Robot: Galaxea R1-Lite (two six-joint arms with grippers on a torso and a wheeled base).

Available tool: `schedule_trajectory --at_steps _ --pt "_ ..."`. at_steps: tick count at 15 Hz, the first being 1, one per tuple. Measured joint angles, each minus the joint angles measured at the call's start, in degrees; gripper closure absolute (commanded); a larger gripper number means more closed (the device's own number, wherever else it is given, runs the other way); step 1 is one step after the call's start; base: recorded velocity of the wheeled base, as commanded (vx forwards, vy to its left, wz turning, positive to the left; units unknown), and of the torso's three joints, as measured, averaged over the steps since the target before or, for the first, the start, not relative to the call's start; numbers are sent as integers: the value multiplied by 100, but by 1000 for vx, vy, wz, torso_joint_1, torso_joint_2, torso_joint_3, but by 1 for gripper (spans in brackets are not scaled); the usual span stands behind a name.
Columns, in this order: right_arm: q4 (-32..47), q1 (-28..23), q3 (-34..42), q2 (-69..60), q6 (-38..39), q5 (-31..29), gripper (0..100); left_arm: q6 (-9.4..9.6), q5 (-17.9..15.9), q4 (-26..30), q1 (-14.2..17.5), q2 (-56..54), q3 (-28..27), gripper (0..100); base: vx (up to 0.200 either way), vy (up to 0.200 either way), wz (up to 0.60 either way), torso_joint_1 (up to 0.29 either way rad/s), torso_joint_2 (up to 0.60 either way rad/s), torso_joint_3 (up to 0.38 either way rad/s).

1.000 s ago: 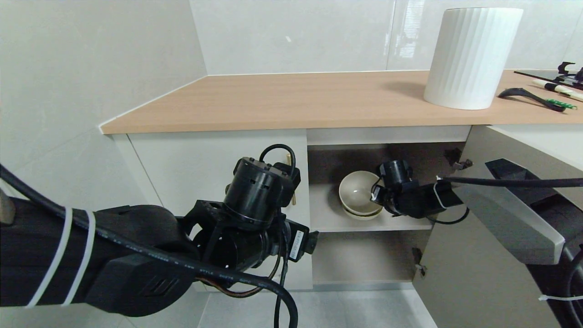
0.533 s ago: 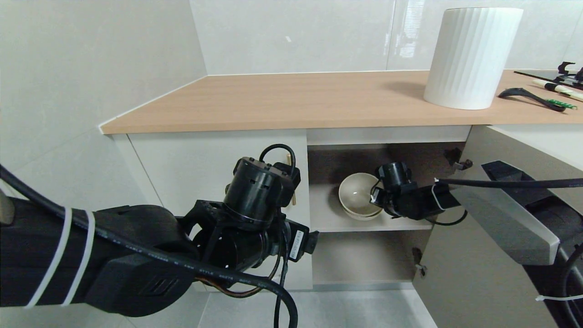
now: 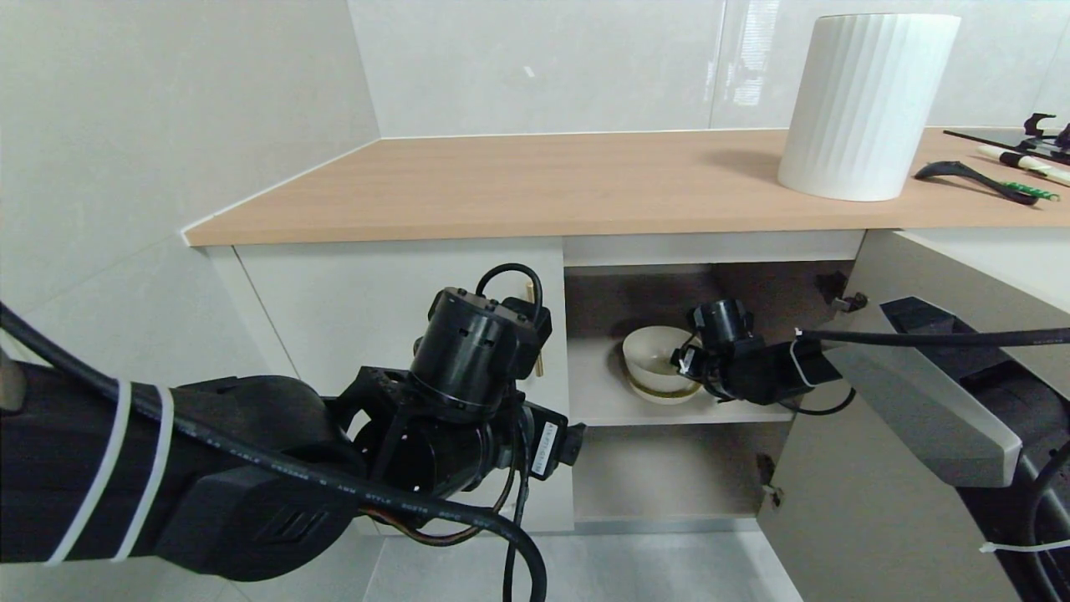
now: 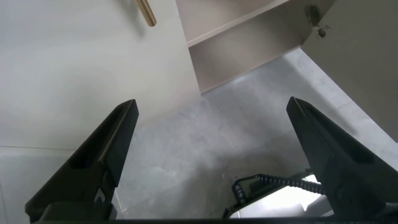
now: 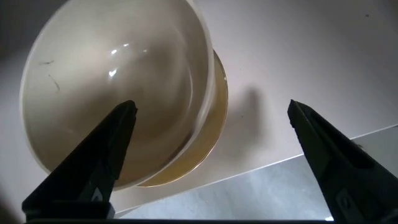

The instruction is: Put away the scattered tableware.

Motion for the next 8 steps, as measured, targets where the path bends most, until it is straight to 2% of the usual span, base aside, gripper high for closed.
schedule_trajectory --at_steps 5,8 --pt "16 0 163 -148 24 -12 0 -11 2 -5 0 -13 5 0 0 0 0 0 0 0" --pt "38 129 1031 -940 46 -4 0 -157 2 -2 0 -20 49 0 0 0 0 0 0 0"
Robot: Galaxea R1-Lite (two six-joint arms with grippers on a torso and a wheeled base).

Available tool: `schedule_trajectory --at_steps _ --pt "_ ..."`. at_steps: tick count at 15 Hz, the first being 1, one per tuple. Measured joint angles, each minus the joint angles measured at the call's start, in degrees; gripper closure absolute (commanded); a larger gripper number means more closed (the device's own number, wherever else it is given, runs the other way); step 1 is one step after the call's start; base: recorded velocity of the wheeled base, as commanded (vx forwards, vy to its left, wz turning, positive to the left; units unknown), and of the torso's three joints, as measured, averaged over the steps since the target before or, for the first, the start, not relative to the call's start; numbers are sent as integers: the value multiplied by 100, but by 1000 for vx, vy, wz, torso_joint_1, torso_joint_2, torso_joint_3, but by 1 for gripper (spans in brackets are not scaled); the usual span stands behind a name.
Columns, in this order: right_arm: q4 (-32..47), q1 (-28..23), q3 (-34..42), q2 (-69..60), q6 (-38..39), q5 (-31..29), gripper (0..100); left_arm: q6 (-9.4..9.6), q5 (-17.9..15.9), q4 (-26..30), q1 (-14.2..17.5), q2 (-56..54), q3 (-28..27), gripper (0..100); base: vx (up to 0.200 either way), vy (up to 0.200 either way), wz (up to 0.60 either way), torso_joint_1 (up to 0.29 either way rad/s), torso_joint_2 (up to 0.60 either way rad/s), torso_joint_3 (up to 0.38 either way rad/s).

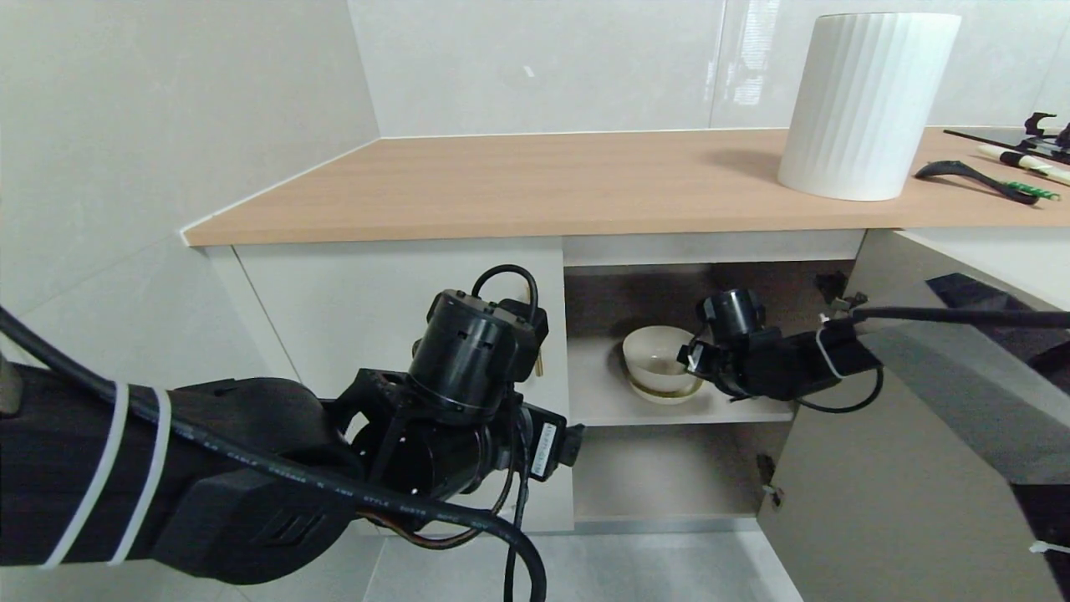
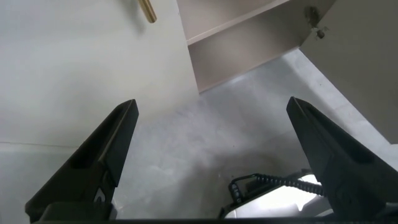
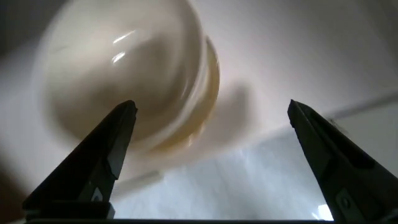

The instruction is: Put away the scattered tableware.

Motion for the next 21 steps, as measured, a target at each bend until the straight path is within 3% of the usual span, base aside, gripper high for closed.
schedule_trajectory --at_steps 6,9,17,21 --pt "9 631 3076 -2872 -15 725 0 -137 -22 22 6 -168 63 0 -200 0 0 2 1 0" --pt "15 931 4263 -3891 -20 887 0 -145 -21 22 11 -223 207 0 -200 0 0 -1 4 2" --pt "1 1072 6310 -5311 20 991 0 -262 -18 13 16 -512 422 0 -200 0 0 2 2 4" --pt "26 1091 6839 -5939 24 989 0 -251 -10 22 16 -571 499 0 0 0 0 0 0 0"
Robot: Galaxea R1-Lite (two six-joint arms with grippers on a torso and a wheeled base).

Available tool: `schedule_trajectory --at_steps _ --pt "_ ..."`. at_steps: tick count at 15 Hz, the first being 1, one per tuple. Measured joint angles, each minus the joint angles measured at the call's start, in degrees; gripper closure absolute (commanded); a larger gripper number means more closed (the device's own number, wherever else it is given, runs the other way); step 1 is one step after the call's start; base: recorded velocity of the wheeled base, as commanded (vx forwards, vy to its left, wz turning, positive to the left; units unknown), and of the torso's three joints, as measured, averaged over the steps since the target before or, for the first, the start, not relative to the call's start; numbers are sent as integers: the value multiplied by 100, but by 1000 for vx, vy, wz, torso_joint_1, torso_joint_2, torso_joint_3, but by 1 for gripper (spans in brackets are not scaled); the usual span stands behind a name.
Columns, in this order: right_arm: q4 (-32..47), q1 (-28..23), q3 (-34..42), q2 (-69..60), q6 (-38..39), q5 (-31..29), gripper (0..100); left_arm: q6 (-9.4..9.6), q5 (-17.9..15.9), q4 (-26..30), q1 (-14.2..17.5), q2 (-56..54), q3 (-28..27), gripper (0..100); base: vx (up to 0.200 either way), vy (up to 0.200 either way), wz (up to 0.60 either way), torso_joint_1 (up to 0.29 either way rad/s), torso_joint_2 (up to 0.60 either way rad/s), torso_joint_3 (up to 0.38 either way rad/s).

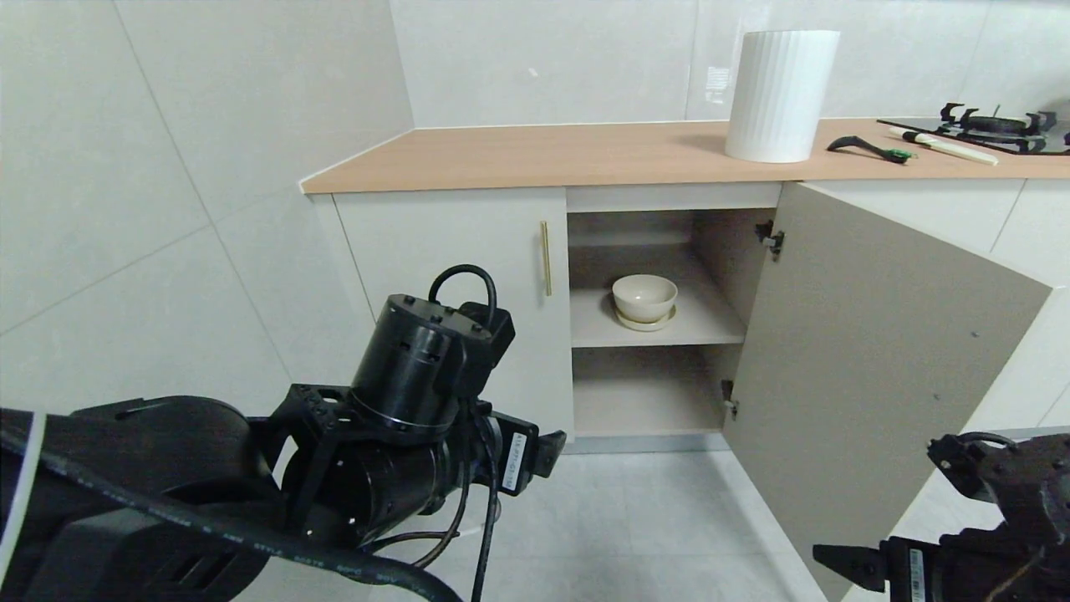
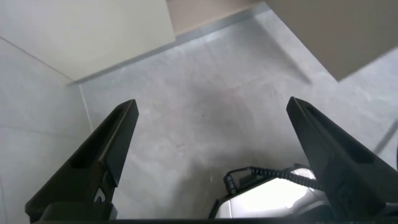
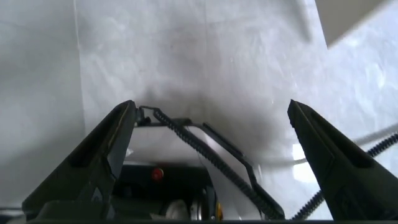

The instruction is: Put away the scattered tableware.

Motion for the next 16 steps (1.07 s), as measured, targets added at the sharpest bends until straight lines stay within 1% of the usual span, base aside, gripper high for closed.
schedule_trajectory --at_steps 2,6,9,11,14,16 --pt "134 -7 179 -265 20 -5 0 2 -1 -6 6 0 6 0 0 0 0 0 0 0" --pt "950 -68 380 -995 251 -35 0 16 10 -20 1 -13 39 0 0 -200 0 5 1 6" --pt "1797 -251 361 -1599 282 -57 0 33 49 -22 -13 -40 50 0 0 -200 0 7 7 4" --pt "2068 -385 335 -1902 284 -63 0 35 79 -13 4 -46 54 0 0 -200 0 -2 -2 0" --pt "2227 -777 283 -2181 284 -96 0 38 76 -20 -11 -51 54 0 0 -200 0 1 5 1" --pt "2215 -1240 118 -2230 284 -123 0 38 79 -17 0 -51 52 0 0 -200 0 0 0 0"
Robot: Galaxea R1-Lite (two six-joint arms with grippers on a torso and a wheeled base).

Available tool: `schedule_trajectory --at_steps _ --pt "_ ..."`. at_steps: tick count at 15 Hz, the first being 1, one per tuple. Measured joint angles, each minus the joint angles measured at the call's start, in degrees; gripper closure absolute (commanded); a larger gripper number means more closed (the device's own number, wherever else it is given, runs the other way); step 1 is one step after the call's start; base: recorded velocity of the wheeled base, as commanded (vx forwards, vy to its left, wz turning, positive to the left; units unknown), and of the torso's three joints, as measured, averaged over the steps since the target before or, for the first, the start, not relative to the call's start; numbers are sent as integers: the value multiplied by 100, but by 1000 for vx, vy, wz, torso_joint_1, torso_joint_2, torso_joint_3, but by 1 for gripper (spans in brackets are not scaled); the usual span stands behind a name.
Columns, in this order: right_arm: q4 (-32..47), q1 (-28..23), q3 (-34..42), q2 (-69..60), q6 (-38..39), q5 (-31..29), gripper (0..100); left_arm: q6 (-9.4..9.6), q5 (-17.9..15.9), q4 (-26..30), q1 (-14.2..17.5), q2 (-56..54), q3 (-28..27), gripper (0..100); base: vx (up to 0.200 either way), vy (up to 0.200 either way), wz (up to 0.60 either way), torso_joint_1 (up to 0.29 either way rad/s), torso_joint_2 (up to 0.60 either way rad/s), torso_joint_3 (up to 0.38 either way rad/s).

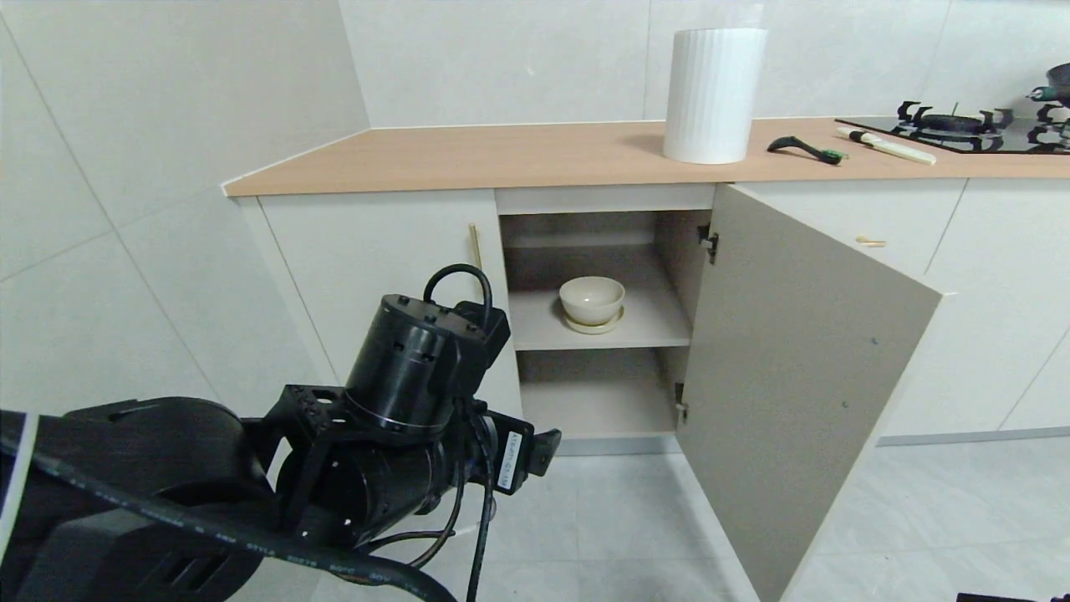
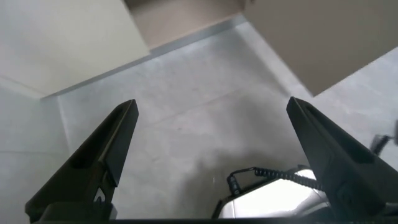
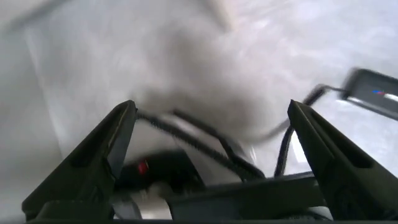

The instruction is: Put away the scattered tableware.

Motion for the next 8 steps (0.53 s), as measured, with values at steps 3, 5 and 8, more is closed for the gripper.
schedule_trajectory --at_steps 3,5,8 --pt "-29 -1047 -668 85 -7 20 0 1 -2 -7 -5 -67 -5 0 0 0 0 0 0 0" --pt "-229 -1618 -1213 335 -7 99 0 6 -4 -5 4 -218 -10 0 0 0 0 0 0 0" --pt "-744 -1891 -1757 1080 0 741 0 11 -9 -2 1 -400 -11 0 0 0 0 0 0 0"
